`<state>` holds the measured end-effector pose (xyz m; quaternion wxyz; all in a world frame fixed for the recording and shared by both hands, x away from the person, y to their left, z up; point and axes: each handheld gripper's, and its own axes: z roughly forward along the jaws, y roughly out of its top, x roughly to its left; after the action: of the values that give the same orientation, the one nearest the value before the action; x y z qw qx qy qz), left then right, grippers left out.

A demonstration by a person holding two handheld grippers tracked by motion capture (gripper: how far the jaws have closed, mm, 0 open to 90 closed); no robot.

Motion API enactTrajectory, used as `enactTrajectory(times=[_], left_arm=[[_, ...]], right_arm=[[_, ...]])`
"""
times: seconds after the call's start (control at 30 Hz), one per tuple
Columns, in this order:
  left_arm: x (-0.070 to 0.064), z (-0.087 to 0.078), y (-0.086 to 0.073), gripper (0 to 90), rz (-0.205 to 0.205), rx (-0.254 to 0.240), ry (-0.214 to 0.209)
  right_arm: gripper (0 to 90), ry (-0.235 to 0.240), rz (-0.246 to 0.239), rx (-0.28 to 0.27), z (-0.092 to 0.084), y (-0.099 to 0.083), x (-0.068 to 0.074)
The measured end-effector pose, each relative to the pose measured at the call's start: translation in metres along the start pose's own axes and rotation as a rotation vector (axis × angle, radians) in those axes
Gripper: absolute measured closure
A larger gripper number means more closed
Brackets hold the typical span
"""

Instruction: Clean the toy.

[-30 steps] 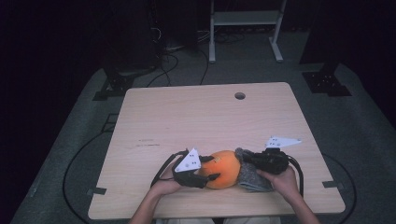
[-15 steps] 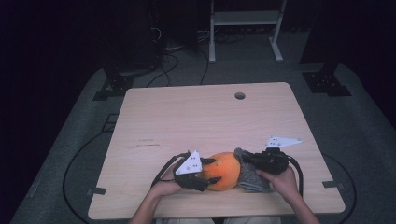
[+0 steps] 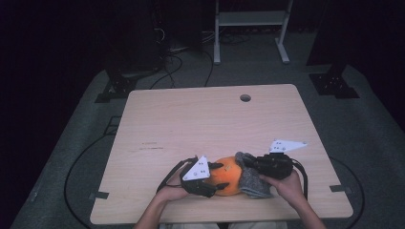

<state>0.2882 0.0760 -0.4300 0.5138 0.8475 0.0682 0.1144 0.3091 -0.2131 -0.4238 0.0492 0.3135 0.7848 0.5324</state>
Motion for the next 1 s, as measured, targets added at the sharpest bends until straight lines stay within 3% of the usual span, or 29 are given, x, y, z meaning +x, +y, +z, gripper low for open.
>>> enactTrajectory(times=[0.1, 0.17, 0.23, 0.33, 0.4, 0.43, 0.53, 0.6, 0.67, 0.77, 1.0], left_arm=[[0.001, -0.001, -0.001, 36.5, -0.003, -0.005, -0.004], [0.001, -0.001, -0.001, 36.3, -0.004, -0.004, -0.004], [0.002, 0.0, -0.001, 35.7, -0.005, -0.006, -0.002], [0.001, 0.001, 0.0, 35.4, -0.001, -0.003, 0.001], [0.001, 0.002, 0.0, 34.8, -0.003, -0.004, 0.003], [0.001, 0.002, 0.001, 33.3, -0.014, -0.002, 0.007], [0.005, 0.001, 0.003, 16.8, -0.046, 0.034, 0.022], [0.009, 0.0, 0.0, 12.8, -0.078, 0.045, 0.022], [0.009, 0.003, -0.004, 14.5, -0.081, 0.044, 0.008], [0.007, 0.005, -0.004, 24.1, -0.063, 0.034, 0.015], [0.009, 0.002, -0.008, 28.9, -0.066, 0.028, 0.011]], right_arm=[[81.9, -0.056, 0.014, 0.037, -0.003, -0.005, -0.009], [81.9, -0.067, 0.025, 0.038, -0.006, -0.007, -0.011], [81.9, -0.047, 0.021, 0.007, -0.01, -0.003, -0.006], [81.9, 0.022, -0.004, -0.047, -0.01, 0.006, 0.006], [81.9, 0.032, -0.038, -0.035, -0.006, 0.009, 0.014], [81.9, 0.018, -0.052, -0.02, -0.003, 0.008, 0.015], [81.9, 0.017, -0.019, -0.012, 0.0, 0.003, 0.009], [81.9, 0.007, -0.008, -0.015, -0.002, 0.001, 0.005], [81.9, 0.013, 0.013, -0.016, -0.004, -0.002, 0.001], [81.9, 0.011, 0.034, -0.017, -0.005, -0.006, -0.005], [81.9, -0.111, 0.093, 0.065, -0.007, -0.019, -0.025]])
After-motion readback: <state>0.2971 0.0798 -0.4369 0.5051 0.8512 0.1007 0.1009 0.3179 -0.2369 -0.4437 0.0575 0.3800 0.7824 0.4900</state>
